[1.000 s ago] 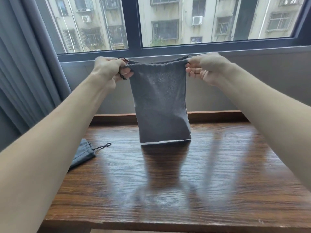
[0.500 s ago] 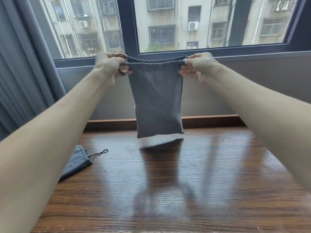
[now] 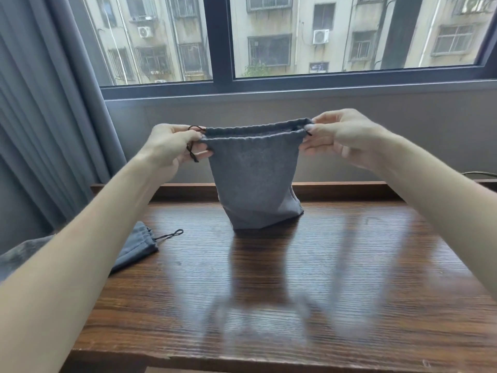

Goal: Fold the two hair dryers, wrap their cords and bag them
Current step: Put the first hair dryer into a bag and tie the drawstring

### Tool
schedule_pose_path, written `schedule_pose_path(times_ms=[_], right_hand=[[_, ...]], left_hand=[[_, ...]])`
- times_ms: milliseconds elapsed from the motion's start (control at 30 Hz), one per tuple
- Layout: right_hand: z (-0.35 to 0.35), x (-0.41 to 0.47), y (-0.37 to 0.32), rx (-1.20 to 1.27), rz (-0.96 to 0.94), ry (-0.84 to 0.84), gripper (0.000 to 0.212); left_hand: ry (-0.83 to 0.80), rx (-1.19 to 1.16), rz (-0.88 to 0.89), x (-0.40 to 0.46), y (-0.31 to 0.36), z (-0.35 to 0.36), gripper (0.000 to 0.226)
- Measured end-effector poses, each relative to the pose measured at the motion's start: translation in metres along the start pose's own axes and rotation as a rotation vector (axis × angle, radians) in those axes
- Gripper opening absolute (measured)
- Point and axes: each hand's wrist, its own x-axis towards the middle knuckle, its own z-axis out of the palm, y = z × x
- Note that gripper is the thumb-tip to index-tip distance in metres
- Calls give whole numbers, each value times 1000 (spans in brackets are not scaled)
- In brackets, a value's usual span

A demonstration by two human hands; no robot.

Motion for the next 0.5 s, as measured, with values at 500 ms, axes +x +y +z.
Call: schedule_pose_path(times_ms=[500], right_hand=[[-6, -123, 63, 66, 177, -298, 28]], left_hand=[[-140, -130, -119, -128, -65, -14, 35]])
